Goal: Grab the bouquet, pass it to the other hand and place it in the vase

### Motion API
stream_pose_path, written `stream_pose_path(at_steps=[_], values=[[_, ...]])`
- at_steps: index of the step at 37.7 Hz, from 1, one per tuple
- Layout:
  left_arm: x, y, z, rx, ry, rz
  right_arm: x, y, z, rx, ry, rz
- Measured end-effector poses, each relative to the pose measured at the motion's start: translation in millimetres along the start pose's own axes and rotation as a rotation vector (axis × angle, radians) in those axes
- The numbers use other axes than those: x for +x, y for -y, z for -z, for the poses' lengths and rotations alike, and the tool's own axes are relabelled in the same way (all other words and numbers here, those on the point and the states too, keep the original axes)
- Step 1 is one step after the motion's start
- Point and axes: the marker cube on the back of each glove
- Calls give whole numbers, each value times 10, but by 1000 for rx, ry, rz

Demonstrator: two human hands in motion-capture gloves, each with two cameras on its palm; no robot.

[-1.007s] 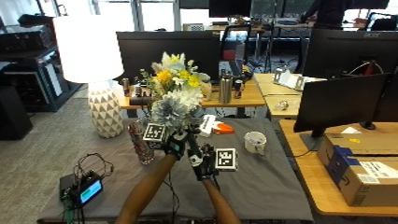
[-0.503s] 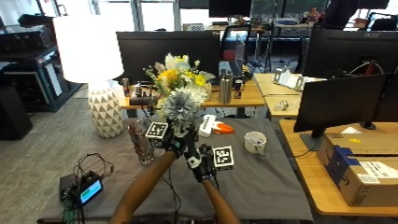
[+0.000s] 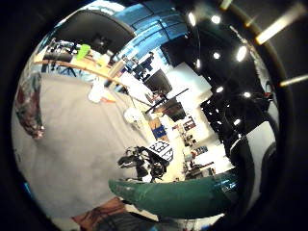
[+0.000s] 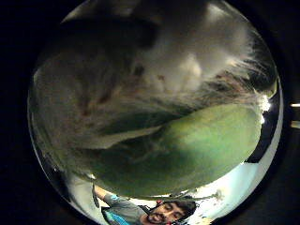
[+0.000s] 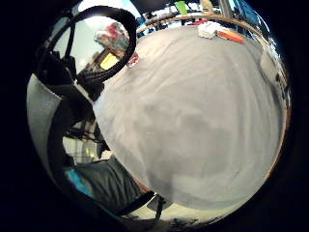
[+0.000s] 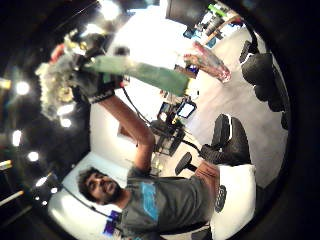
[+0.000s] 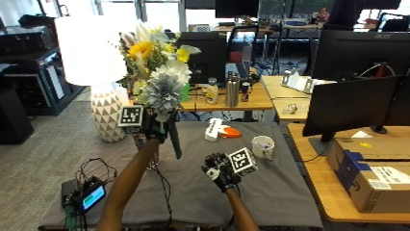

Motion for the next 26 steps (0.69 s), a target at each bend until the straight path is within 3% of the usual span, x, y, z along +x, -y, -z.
stream_pose_path(at_steps=[12, 19, 26], values=[[355, 495, 1076, 240, 109, -83, 99, -204, 567, 137, 77, -122], [240, 850, 1581, 327, 136, -120, 370, -161, 717, 194, 41, -154], [-54, 1116, 1780, 344, 186, -107, 349, -152, 801, 220, -12, -167]])
